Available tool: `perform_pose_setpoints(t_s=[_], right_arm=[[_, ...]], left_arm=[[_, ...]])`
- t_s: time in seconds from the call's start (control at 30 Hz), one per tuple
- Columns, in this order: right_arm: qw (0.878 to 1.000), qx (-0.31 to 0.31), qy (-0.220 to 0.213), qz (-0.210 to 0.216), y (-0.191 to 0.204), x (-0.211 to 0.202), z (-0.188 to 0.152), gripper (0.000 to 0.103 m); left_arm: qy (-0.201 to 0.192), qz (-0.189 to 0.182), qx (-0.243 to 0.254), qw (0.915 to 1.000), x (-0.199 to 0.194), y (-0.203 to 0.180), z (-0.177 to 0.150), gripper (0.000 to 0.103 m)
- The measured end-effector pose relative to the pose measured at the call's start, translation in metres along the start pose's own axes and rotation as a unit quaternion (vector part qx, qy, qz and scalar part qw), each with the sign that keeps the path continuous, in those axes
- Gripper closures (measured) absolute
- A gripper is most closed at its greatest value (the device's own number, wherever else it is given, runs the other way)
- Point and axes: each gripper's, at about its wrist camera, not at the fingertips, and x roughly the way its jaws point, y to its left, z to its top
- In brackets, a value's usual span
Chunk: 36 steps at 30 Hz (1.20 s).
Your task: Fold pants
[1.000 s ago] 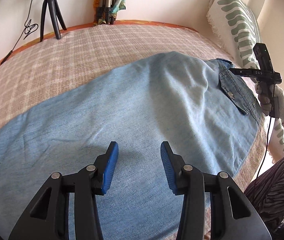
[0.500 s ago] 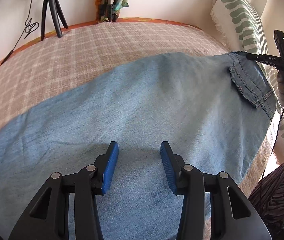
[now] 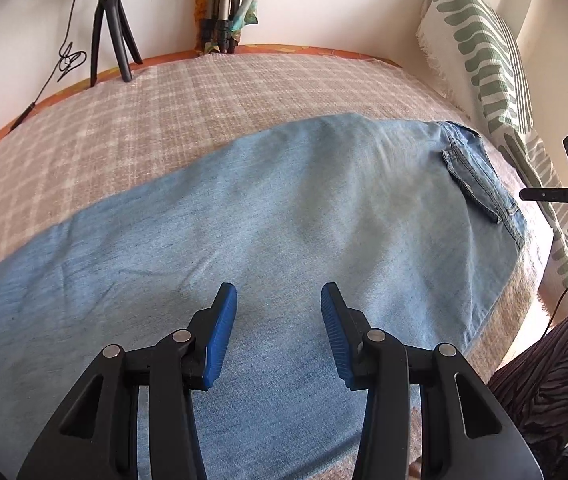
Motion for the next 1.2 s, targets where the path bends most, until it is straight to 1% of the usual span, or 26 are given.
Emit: perform_pose_setpoints(t_s=[0.1, 0.17, 0.2, 0.23, 0.27, 0.3, 0.33, 0.4, 0.43, 0.47, 0.5, 0.57, 0.6, 0.67, 0.7, 0.73, 0.77, 0.8, 0.83, 0.9, 0.93, 0.97, 1.0, 1.07, 1.17, 1.2], right_arm=[[1.000, 0.005, 0.027, -0.003, 0.003, 0.013, -0.014, 0.062], [0.999, 0.003, 0.038, 0.003, 0.009, 0.021, -0.020, 0.067], [0.999, -0.004, 0.033, -0.004, 0.014, 0.021, -0.021, 0.070], [0.999, -0.009, 0.034, -0.011, 0.019, 0.021, -0.021, 0.080], [0.999, -0.015, 0.031, -0.019, 0.024, 0.019, -0.020, 0.085], [0.999, -0.024, 0.024, -0.030, 0.029, 0.014, -0.019, 0.096], [0.999, -0.032, 0.011, -0.043, 0.032, 0.007, -0.017, 0.101], [0.997, -0.035, -0.012, -0.066, 0.032, -0.009, -0.012, 0.103], [0.997, -0.031, -0.015, -0.069, 0.029, -0.014, -0.011, 0.103], [0.997, -0.025, -0.009, -0.067, 0.027, -0.015, -0.011, 0.103], [0.997, -0.031, -0.004, -0.077, 0.030, -0.014, -0.012, 0.103], [0.989, -0.076, -0.002, -0.124, 0.048, -0.014, -0.016, 0.103], [0.985, -0.096, -0.004, -0.144, 0.059, -0.014, -0.017, 0.102], [0.978, -0.120, -0.017, -0.172, 0.076, -0.021, -0.016, 0.099], [0.975, -0.126, -0.027, -0.180, 0.085, -0.027, -0.014, 0.096], [0.974, -0.132, -0.036, -0.178, 0.095, -0.035, -0.013, 0.087], [0.973, -0.141, -0.047, -0.175, 0.107, -0.041, -0.010, 0.070], [0.970, -0.152, -0.062, -0.181, 0.120, -0.048, -0.007, 0.062], [0.965, -0.165, -0.078, -0.190, 0.134, -0.053, -0.005, 0.059], [0.956, -0.194, -0.096, -0.199, 0.159, -0.060, -0.002, 0.059], [0.955, -0.202, -0.102, -0.193, 0.170, -0.062, 0.000, 0.058], [0.956, -0.207, -0.105, -0.180, 0.180, -0.063, 0.001, 0.056], [0.957, -0.212, -0.108, -0.165, 0.191, -0.063, 0.003, 0.053], [0.960, -0.218, -0.109, -0.136, 0.210, -0.058, 0.007, 0.045], [0.965, -0.221, -0.108, -0.092, 0.235, -0.047, 0.010, 0.045], [0.965, -0.224, -0.109, -0.081, 0.244, -0.043, 0.010, 0.045]], left_arm=[[-0.004, 0.000, -0.001, 1.0000, -0.008, -0.001, -0.002, 0.061], [-0.005, 0.002, 0.001, 1.0000, -0.012, -0.002, -0.005, 0.061], [-0.005, 0.003, 0.001, 1.0000, -0.014, -0.002, -0.007, 0.061], [-0.005, 0.003, 0.000, 1.0000, -0.016, -0.001, -0.008, 0.061], [-0.005, 0.004, -0.003, 1.0000, -0.019, 0.001, -0.010, 0.061], [-0.004, 0.006, -0.007, 1.0000, -0.021, 0.003, -0.011, 0.061], [-0.004, 0.008, -0.011, 0.9999, -0.023, 0.006, -0.013, 0.060], [-0.001, 0.012, -0.023, 0.9997, -0.026, 0.014, -0.019, 0.058], [0.003, 0.012, -0.030, 0.9995, -0.026, 0.019, -0.023, 0.054], [0.011, 0.012, -0.039, 0.9991, -0.023, 0.024, -0.027, 0.052], [0.020, 0.010, -0.048, 0.9986, -0.020, 0.030, -0.031, 0.052], [0.031, 0.005, -0.066, 0.9974, -0.013, 0.039, -0.037, 0.052], [0.028, -0.002, -0.071, 0.9971, -0.013, 0.041, -0.038, 0.052], [0.029, -0.005, -0.079, 0.9965, -0.015, 0.042, -0.037, 0.051], [0.031, -0.012, -0.080, 0.9963, -0.014, 0.041, -0.037, 0.044], [0.031, -0.023, -0.077, 0.9963, -0.013, 0.040, -0.038, 0.034], [0.031, -0.033, -0.070, 0.9965, -0.013, 0.037, -0.039, 0.030], [0.031, -0.038, -0.064, 0.9967, -0.012, 0.036, -0.039, 0.024], [0.031, -0.046, -0.065, 0.9964, -0.012, 0.036, -0.039, 0.019], [0.027, -0.064, -0.081, 0.9943, -0.011, 0.039, -0.039, 0.014], [0.025, -0.078, -0.087, 0.9928, -0.010, 0.041, -0.039, 0.007], [0.026, -0.096, -0.089, 0.9910, -0.009, 0.042, -0.038, 0.004], [0.028, -0.105, -0.087, 0.9903, -0.009, 0.042, -0.038, 0.001], [0.034, -0.103, -0.079, 0.9909, -0.008, 0.039, -0.036, 0.001], [0.029, -0.105, -0.094, 0.9896, -0.011, 0.042, -0.035, 0.002], [0.024, -0.102, -0.101, 0.9894, -0.015, 0.044, -0.035, 0.006]])
